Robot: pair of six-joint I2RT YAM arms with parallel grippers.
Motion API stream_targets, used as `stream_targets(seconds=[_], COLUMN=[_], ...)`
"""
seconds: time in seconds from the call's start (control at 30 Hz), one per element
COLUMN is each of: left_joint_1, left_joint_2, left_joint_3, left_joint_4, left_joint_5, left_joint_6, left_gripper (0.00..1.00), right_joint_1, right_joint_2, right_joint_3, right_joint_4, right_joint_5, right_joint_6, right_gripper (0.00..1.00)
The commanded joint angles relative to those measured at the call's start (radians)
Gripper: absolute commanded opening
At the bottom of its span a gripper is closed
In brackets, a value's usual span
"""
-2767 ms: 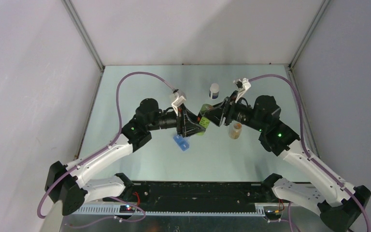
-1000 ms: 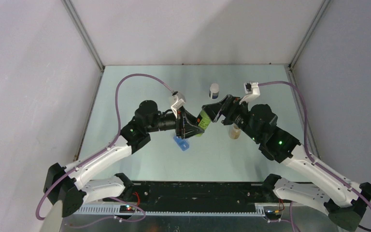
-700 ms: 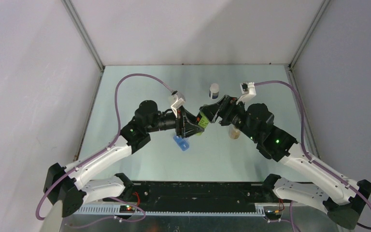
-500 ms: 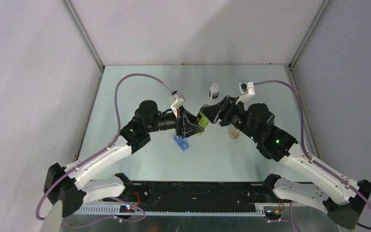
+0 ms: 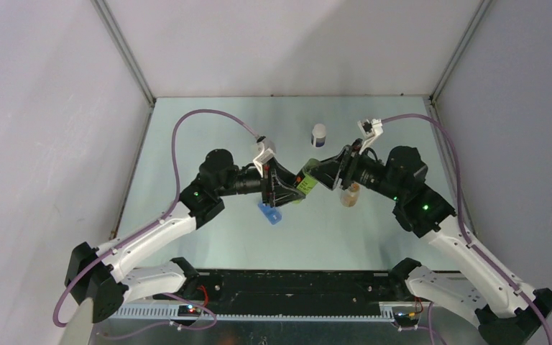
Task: Sort the pills into containers
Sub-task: Unscrew the lid of the pill bottle.
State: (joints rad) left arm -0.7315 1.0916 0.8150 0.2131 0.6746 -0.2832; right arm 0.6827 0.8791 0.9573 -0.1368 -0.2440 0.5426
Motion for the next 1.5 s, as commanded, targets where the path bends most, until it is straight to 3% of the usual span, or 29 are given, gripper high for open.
stream_targets(seconds=[0.0, 0.13, 0.37, 0.47, 0.53, 0.77, 0.93, 1.2, 1.37, 1.47], left_joint_1=[0.005, 0.005, 0.004, 0.003, 0.003, 0.004, 0.003, 0.003, 0.004, 0.004], left_joint_2=[-0.028, -0.014, -0.010, -0.009, -0.011, -0.013, -0.014, -0.020, -0.011, -0.013], left_joint_3=[-0.006, -0.001, -0.013, -0.014, -0.016, -0.015, -0.014, -0.017, -0.017, -0.015], left_joint_4=[0.032, 0.040, 0.069, 0.084, 0.088, 0.092, 0.091, 0.087, 0.090, 0.083], left_joint_5=[0.131, 0.177, 0.192, 0.179, 0.159, 0.064, -0.004, -0.048, -0.016, 0.017], left_joint_6=[0.023, 0.024, 0.010, 0.002, 0.000, -0.008, -0.018, -0.026, -0.032, -0.029], left_gripper=[0.00, 0.00, 0.00, 0.00, 0.00, 0.00, 0.00, 0.00, 0.00, 0.00], right_joint_1=[-0.138, -0.149, -0.149, -0.144, -0.129, 0.016, 0.113, 0.124, 0.120, 0.082], right_joint_2=[-0.054, -0.063, -0.054, -0.046, -0.044, 0.001, 0.022, 0.011, -0.008, -0.028], right_joint_3=[0.006, 0.006, 0.004, -0.001, -0.011, -0.019, -0.019, -0.025, -0.026, -0.032], right_joint_4=[0.092, 0.112, 0.160, 0.159, 0.145, 0.051, 0.046, 0.060, 0.107, 0.124], right_joint_5=[-0.330, -0.461, -0.472, -0.293, -0.151, 0.200, 0.319, 0.341, 0.271, 0.109], right_joint_6=[-0.154, -0.225, -0.203, -0.104, -0.043, 0.106, 0.164, 0.196, 0.084, -0.013], right_gripper=[0.50, 0.49, 0.50, 0.94, 0.99, 0.99, 0.92, 0.56, 0.46, 0.45])
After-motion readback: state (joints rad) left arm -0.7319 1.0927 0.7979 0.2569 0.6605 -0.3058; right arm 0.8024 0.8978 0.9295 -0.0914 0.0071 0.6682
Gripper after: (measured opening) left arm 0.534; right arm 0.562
